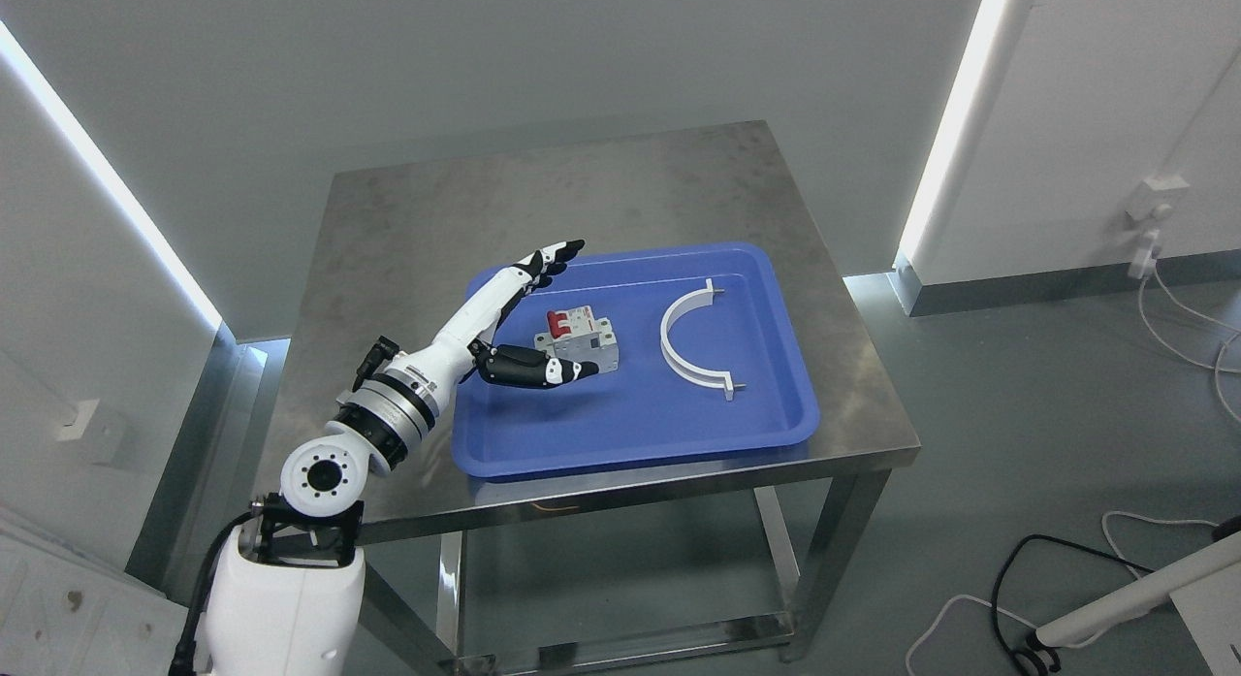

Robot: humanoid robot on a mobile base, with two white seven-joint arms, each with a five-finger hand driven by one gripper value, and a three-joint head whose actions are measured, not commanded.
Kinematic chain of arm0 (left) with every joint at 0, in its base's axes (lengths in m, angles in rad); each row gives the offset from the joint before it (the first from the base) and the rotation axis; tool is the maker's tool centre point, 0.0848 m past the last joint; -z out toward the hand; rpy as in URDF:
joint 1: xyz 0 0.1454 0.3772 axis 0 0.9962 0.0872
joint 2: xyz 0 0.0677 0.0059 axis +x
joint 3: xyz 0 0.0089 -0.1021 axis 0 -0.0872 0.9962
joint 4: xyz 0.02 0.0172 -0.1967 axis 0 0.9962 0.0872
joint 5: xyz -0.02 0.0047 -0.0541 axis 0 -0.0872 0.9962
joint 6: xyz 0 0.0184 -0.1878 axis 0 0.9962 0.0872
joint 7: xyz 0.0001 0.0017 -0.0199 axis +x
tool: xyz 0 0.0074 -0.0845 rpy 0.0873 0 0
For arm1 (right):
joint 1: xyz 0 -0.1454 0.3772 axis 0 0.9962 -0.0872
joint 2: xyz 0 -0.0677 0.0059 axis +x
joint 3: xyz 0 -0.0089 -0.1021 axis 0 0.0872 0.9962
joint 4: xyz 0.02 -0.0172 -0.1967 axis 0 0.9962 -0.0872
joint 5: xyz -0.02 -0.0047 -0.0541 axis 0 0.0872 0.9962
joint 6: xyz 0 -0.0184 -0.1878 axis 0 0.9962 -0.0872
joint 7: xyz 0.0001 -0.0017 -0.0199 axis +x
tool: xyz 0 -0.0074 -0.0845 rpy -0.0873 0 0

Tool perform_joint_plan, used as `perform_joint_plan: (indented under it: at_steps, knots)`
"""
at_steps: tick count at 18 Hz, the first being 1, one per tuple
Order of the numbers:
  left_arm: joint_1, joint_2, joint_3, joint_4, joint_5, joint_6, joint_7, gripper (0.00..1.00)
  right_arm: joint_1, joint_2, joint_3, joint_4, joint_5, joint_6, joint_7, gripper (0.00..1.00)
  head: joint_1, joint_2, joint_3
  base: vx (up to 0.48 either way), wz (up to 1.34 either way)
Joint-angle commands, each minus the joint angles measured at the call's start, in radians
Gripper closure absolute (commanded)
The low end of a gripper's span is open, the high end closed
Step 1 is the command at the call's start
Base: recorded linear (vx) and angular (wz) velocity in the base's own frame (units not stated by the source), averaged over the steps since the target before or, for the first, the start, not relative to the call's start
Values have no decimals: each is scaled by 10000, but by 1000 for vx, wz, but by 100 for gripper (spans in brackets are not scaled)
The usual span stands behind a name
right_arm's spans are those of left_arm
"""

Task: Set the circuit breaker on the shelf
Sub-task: 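Reach the left hand toward the white circuit breaker in the tray, then close the left hand fingers around the circuit breaker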

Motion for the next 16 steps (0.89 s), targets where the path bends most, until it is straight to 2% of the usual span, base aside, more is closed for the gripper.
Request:
perform_joint_plan:
  at_steps: [1, 4, 6, 16]
  knots:
    - [-860, 506, -1062, 703, -1366, 507, -463, 7, 153, -175, 0, 0, -10, 418, -2, 0, 0, 0, 0, 0, 0]
    - [-892, 338, -1047, 1089, -2411, 508, -524, 11, 153, -175, 0, 0, -10, 418, -2, 0, 0, 0, 0, 0, 0]
    - [-846, 307, -1032, 1059, -2429, 508, -555, 19, 153, -175, 0, -15, -10, 418, -2, 0, 0, 0, 0, 4, -13]
    - [-800, 368, -864, 1089, -2536, 492, -540, 40, 153, -175, 0, 0, -10, 418, -2, 0, 0, 1, 0, 1, -3]
